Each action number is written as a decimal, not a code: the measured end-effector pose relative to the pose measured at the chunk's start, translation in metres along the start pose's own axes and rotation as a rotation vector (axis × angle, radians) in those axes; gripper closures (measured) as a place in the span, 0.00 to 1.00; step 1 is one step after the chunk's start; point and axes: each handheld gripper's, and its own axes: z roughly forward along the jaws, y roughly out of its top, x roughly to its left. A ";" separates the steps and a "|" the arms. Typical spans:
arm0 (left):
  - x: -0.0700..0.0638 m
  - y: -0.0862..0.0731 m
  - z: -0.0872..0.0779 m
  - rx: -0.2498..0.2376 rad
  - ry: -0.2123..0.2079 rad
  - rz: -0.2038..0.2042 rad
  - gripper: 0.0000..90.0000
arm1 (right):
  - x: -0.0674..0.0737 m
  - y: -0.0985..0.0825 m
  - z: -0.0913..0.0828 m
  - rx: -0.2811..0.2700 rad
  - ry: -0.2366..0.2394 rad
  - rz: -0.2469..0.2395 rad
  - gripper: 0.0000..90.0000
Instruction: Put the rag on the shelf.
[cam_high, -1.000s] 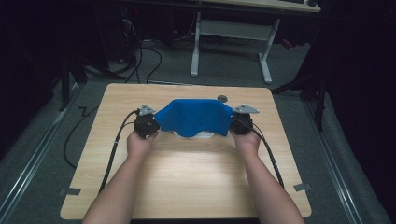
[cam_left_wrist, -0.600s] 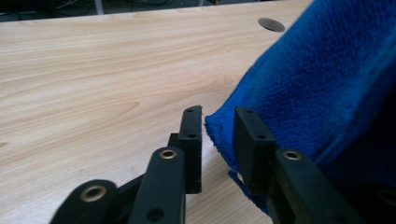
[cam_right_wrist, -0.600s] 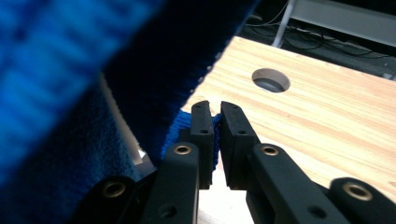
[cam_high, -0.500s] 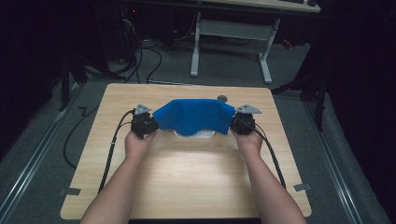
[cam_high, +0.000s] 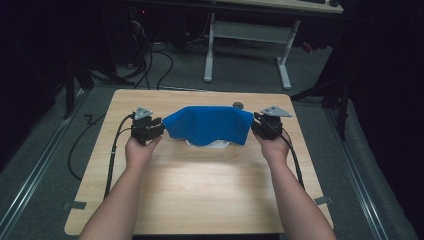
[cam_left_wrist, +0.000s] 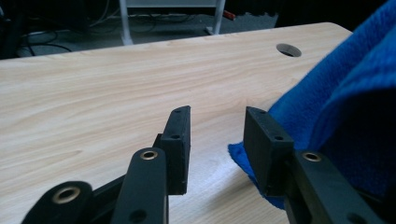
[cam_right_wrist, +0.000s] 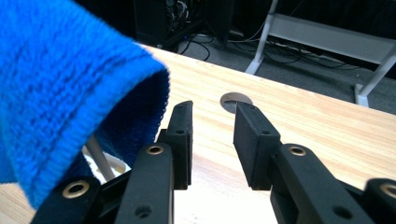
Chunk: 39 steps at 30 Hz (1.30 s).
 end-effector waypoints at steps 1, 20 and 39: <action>0.001 0.002 -0.002 -0.001 0.005 0.001 0.69 | -0.001 0.001 -0.001 -0.003 0.000 0.002 0.76; 0.005 0.014 -0.016 -0.023 0.043 0.028 0.67 | -0.009 0.014 -0.014 -0.022 -0.032 0.003 0.68; -0.001 -0.010 -0.053 -0.023 0.096 0.038 0.63 | -0.010 -0.009 -0.046 -0.015 -0.042 -0.037 0.61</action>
